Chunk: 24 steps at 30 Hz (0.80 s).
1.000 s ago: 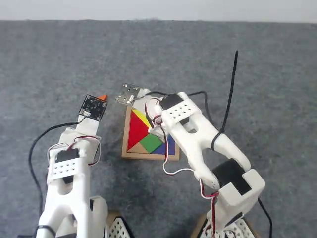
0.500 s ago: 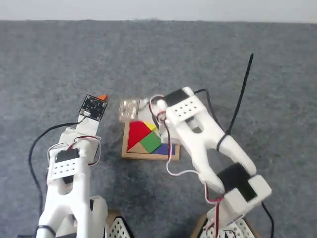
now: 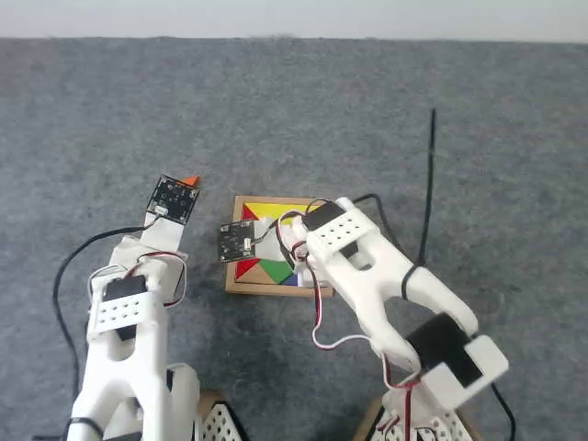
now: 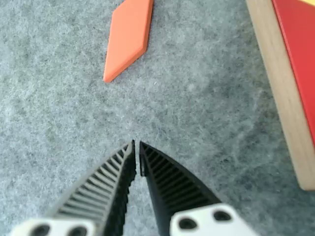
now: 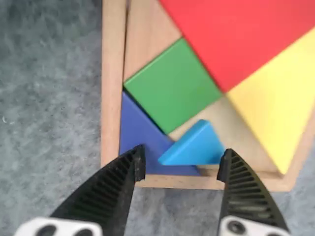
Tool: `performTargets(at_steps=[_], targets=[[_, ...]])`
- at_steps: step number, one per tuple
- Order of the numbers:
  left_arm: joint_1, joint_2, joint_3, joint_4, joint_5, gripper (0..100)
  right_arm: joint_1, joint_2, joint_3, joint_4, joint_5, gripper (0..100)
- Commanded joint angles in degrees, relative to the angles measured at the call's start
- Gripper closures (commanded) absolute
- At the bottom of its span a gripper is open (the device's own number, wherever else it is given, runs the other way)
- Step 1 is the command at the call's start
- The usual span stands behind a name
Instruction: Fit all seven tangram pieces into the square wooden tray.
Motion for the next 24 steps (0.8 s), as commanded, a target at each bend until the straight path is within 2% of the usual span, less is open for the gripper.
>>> performTargets(at_steps=[1,6,13,21,24], targets=[[0.00,-1.93,-0.48,-1.23,-0.53,98,-0.66,-0.22,-1.58,-1.10,0.88,75.0],[0.00,-1.93,-0.48,-1.23,-0.53,98,-0.75,0.31,-1.23,-1.10,1.05,76.3],[0.00,-1.93,-0.48,-1.23,-0.53,98,-0.57,0.31,-1.49,-1.36,0.79,96.7],[0.00,-1.93,-0.48,-1.23,-0.53,98,-0.57,0.22,-1.67,-3.30,-1.67,94.8],[0.00,-1.93,-0.48,-1.23,-0.53,98,-0.48,0.31,-3.16,-4.26,-5.36,95.2]])
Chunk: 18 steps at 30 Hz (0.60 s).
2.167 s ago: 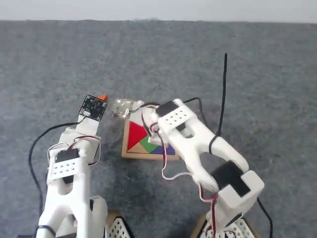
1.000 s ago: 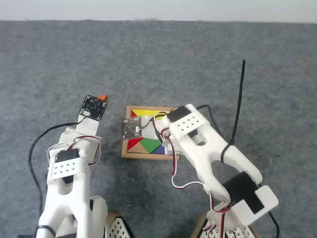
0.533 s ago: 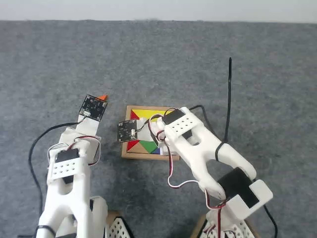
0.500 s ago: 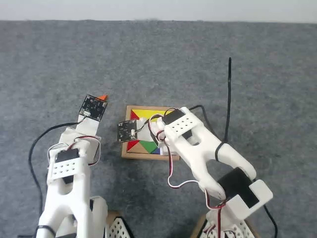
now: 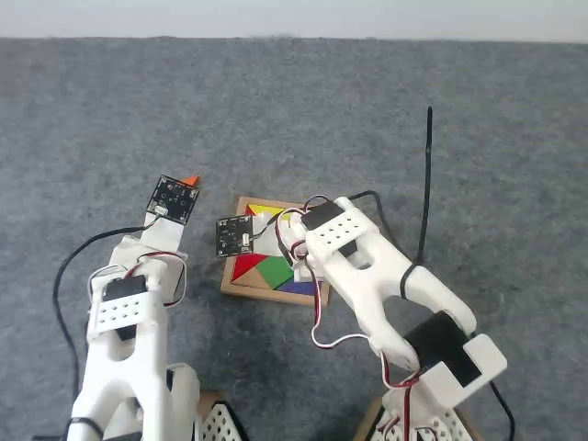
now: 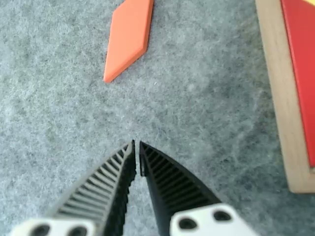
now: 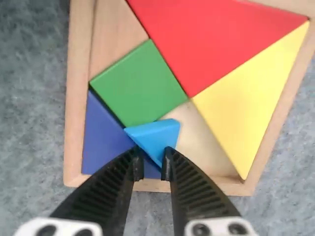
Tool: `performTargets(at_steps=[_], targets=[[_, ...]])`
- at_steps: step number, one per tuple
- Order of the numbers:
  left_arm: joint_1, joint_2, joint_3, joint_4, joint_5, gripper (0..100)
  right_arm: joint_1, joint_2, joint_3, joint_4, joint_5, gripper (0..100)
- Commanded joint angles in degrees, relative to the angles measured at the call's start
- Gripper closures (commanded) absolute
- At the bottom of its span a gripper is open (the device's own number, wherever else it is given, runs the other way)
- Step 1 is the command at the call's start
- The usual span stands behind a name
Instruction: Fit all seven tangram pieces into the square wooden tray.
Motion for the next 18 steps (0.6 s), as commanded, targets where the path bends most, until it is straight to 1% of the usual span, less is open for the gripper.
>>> performTargets(at_steps=[1,9,13,15,18], targets=[[0.00,-1.93,-0.48,-1.23,-0.53,98,-0.31,-0.13,-3.43,-1.01,-4.66,96.1],[0.00,-1.93,-0.48,-1.23,-0.53,98,1.71,-0.04,-7.82,-0.92,-11.34,97.0],[0.00,-1.93,-0.48,-1.23,-0.53,98,1.71,-0.04,-8.18,-0.75,-12.13,96.4],[0.00,-1.93,-0.48,-1.23,-0.53,98,1.63,-0.13,-8.18,-0.57,-12.22,92.7],[0.00,-1.93,-0.48,-1.23,-0.53,98,1.27,-0.22,-8.70,1.89,-12.48,82.7]])
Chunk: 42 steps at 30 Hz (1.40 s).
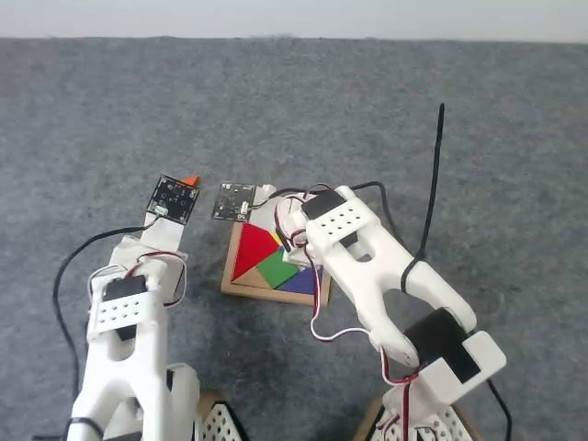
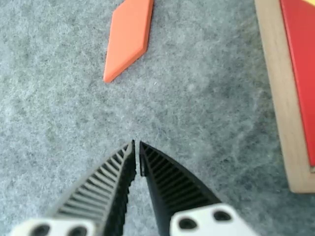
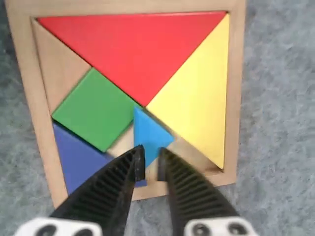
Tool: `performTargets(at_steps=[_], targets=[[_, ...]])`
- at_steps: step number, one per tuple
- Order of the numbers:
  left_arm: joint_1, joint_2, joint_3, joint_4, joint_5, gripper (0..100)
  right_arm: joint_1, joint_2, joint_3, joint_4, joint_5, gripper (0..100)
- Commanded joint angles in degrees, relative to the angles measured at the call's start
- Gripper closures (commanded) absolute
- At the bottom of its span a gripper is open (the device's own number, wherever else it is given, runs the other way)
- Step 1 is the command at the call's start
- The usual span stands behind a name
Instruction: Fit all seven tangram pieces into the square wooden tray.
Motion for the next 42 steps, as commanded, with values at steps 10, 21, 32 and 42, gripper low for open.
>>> performTargets(at_steps=[10,21,32,42], targets=[[0.00,-1.93,-0.48,-1.23,-0.53,98,-6.55,-0.22,-4.48,9.36,-6.59,74.7],[0.00,-1.93,-0.48,-1.23,-0.53,98,-6.46,11.74,-7.56,7.16,-3.34,75.9],[0.00,-1.93,-0.48,-1.23,-0.53,98,-6.37,12.88,-9.67,6.81,-3.43,96.2],[0.00,-1.93,-0.48,-1.23,-0.53,98,-1.80,12.44,-17.14,12.44,-5.27,88.7]])
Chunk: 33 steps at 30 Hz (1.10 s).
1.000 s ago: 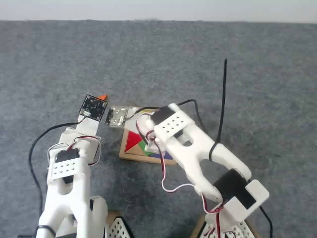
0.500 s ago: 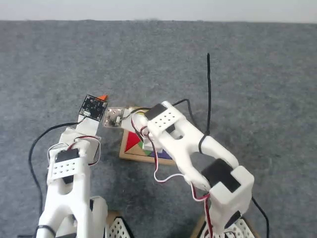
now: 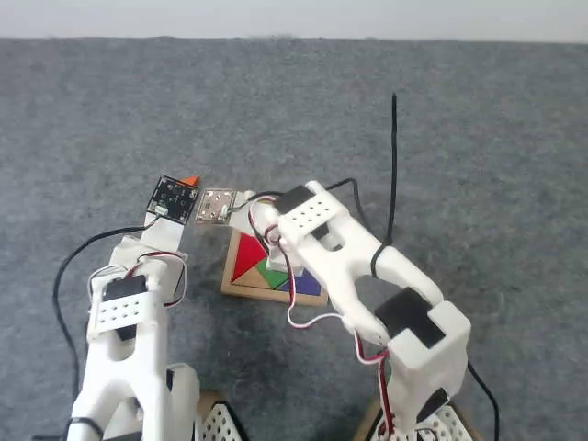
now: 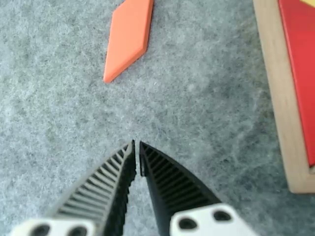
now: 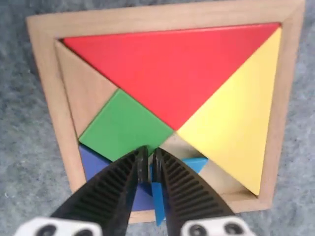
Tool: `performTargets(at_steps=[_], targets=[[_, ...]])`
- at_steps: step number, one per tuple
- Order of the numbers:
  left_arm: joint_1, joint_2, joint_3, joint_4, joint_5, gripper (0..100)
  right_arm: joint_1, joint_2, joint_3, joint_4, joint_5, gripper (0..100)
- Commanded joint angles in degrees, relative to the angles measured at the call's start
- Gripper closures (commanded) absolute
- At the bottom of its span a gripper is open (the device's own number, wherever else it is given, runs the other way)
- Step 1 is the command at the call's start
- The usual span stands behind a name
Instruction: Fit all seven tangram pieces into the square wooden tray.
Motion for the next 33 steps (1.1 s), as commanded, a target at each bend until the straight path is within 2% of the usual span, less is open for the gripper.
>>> performTargets(at_steps=[1,4,10,16,21,33], targets=[[0.00,-1.93,-0.48,-1.23,-0.53,98,2.33,-1.36,-5.89,5.32,-0.53,85.7],[0.00,-1.93,-0.48,-1.23,-0.53,98,3.03,-3.74,-7.38,7.78,1.93,79.7],[0.00,-1.93,-0.48,-1.23,-0.53,98,2.59,-8.84,-7.30,13.67,10.81,79.3],[0.00,-1.93,-0.48,-1.23,-0.53,98,4.53,-7.60,-7.21,24.48,29.80,79.0],[0.00,-1.93,-0.48,-1.23,-0.53,98,4.97,-3.56,-7.21,28.53,39.03,78.9],[0.00,-1.93,-0.48,-1.23,-0.53,98,6.55,-7.08,-7.30,25.80,41.67,72.5]])
